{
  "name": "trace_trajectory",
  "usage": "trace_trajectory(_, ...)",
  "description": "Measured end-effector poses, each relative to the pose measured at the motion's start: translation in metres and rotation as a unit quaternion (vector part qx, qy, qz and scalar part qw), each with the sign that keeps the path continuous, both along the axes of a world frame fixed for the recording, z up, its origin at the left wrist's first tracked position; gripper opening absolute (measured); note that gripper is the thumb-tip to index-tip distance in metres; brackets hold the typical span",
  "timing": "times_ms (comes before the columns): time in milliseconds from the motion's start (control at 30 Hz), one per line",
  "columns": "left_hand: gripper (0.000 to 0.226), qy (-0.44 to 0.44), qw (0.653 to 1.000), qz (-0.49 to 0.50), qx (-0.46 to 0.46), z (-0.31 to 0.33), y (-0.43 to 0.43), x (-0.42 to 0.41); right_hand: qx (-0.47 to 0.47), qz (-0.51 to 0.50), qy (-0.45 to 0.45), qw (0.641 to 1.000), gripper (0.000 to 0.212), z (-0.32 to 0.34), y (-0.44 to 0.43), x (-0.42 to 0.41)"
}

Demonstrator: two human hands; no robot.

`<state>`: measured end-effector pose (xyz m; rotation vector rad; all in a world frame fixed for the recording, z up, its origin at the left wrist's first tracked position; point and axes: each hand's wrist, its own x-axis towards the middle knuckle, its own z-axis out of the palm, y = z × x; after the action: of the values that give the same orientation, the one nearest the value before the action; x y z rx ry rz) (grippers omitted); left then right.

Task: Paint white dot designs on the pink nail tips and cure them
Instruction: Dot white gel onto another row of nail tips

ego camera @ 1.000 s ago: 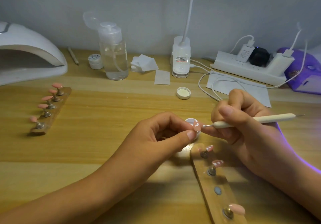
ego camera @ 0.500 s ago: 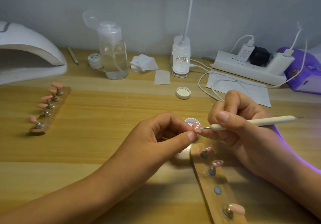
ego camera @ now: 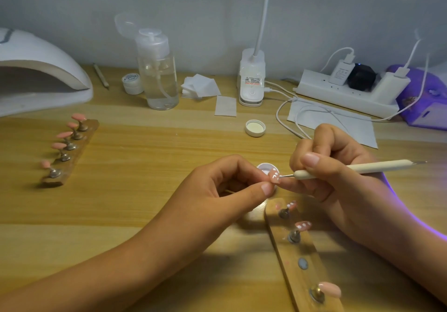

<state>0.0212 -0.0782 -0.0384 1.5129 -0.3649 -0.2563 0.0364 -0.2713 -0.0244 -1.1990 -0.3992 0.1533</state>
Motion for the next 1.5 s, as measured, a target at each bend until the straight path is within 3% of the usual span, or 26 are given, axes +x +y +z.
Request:
trace_trajectory(833,0.016,-0.008,1.0,0.0,0.009,-0.0024,0.0007,0.0008,-0.01,0.008,-0.008,1.0,0.017,-0.0025,-0.002,0.0018)
trace_trajectory(1200,0.004,-0.007,1.0,0.0,0.012,0.0,0.0005,0.0002,-0.014,0.015,-0.01,1.0,0.015,-0.0013,-0.0022,0.0009)
trace_trajectory(1500,0.015,-0.007,1.0,0.001,0.008,-0.0014,0.0008,0.0001,-0.016,0.011,-0.011,1.0,0.016,-0.0014,-0.0019,0.0008)
